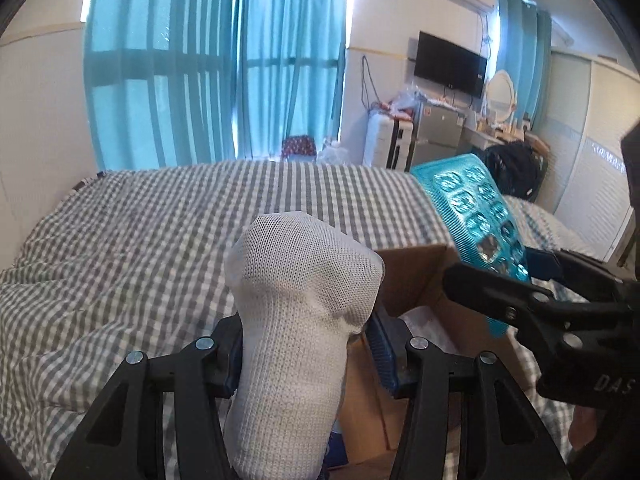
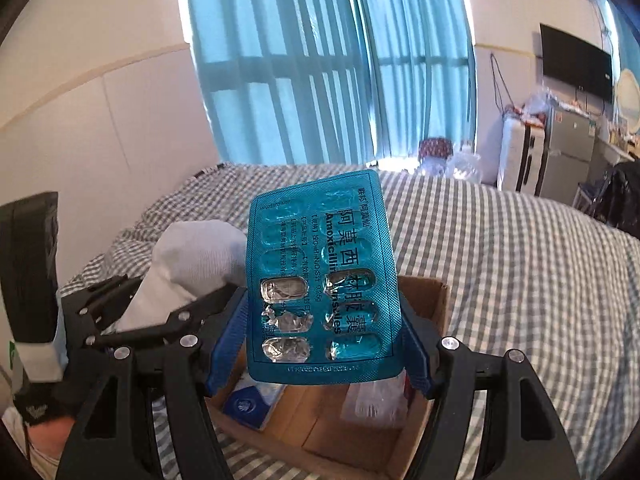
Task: Organize objects
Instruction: 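Carry sock and blister pack into the box and release both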
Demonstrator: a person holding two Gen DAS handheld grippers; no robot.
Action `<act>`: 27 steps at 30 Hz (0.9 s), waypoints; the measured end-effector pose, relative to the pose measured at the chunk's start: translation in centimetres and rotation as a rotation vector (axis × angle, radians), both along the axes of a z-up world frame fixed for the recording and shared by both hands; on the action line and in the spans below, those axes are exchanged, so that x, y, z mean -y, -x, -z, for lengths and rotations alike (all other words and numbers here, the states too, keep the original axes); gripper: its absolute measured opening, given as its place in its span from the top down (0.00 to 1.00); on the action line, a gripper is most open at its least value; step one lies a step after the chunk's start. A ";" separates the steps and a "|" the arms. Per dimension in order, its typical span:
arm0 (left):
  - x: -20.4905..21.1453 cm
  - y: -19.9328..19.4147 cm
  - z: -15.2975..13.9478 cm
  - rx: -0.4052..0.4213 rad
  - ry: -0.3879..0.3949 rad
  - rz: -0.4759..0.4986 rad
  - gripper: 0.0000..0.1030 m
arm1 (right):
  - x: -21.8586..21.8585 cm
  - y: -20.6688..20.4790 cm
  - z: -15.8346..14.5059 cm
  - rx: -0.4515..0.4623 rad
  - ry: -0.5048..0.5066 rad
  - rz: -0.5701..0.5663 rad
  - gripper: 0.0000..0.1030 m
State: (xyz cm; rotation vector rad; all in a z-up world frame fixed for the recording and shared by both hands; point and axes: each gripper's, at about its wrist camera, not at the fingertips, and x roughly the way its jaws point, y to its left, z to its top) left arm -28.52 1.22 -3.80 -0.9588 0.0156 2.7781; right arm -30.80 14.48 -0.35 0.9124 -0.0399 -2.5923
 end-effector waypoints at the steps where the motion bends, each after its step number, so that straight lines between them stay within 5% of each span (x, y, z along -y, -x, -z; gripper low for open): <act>1: -0.1 0.1 0.5 0.006 0.007 0.002 0.49 | 0.0 0.5 0.6 0.011 -0.003 0.001 0.34; 15: -0.7 0.8 3.6 0.080 0.008 0.039 0.48 | -1.0 3.3 4.2 0.090 0.005 0.020 0.33; 21: -0.4 -0.2 1.6 0.076 -0.010 0.033 0.26 | -1.7 1.8 1.6 0.044 0.038 0.054 0.17; 23: -0.3 -1.1 0.4 0.050 -0.010 0.019 0.10 | -2.0 0.9 0.3 0.024 0.040 0.061 0.15; 27: -0.4 -3.1 -2.4 0.008 -0.007 0.012 0.04 | -2.6 -1.8 -2.9 -0.028 0.009 0.078 0.13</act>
